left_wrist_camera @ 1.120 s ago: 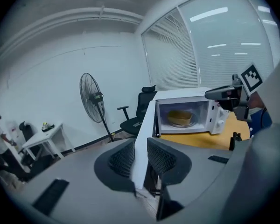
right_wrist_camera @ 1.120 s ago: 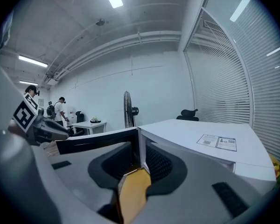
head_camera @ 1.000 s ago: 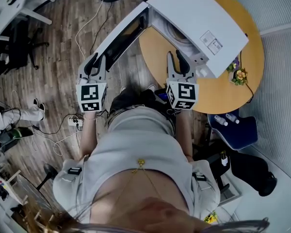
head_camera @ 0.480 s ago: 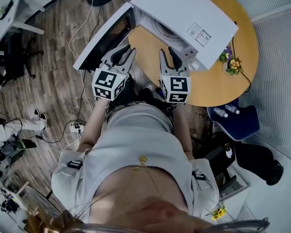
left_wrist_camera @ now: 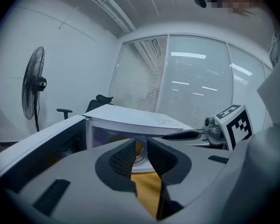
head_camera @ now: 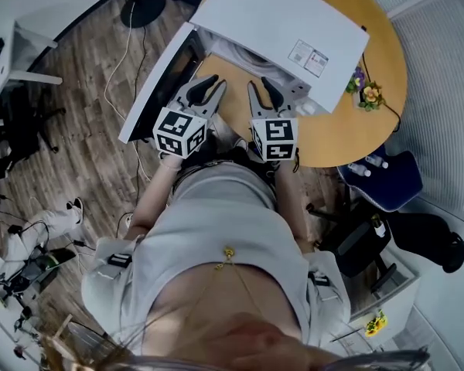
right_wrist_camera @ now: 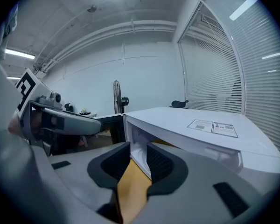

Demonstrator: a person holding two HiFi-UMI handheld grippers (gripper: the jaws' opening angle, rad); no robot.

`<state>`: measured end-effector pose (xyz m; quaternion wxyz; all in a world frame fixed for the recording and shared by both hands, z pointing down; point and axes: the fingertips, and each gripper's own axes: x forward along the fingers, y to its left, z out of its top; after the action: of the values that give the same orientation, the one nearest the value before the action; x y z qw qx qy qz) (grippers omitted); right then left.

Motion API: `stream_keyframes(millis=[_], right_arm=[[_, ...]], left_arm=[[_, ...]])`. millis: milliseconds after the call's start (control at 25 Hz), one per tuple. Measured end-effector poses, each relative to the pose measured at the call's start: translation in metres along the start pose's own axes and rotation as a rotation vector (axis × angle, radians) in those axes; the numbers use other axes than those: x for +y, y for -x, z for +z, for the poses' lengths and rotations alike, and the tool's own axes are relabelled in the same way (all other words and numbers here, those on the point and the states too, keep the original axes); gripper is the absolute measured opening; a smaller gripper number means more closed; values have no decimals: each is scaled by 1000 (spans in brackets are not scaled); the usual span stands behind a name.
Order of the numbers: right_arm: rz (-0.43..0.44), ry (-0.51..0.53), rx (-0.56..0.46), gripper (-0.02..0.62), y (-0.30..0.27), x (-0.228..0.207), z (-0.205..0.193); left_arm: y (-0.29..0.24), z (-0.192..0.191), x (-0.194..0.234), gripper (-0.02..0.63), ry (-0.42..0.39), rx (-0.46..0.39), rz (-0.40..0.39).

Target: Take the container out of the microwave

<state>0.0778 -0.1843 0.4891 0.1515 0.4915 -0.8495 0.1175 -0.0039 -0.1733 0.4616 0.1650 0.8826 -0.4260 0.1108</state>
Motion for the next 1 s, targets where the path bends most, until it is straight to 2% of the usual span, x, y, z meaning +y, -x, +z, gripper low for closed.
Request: stream_keyframes(millis=[400, 560, 1000], right_arm=[[-110, -53, 57, 118, -35, -6, -8], [-154, -64, 75, 118, -46, -9, -12], [-209, -57, 146, 118, -74, -15, -26]], left_arm=[[-35, 8, 13, 87, 25, 4, -166], [-45, 5, 20, 87, 31, 33, -221], [-59, -3, 27, 87, 60, 50, -313]])
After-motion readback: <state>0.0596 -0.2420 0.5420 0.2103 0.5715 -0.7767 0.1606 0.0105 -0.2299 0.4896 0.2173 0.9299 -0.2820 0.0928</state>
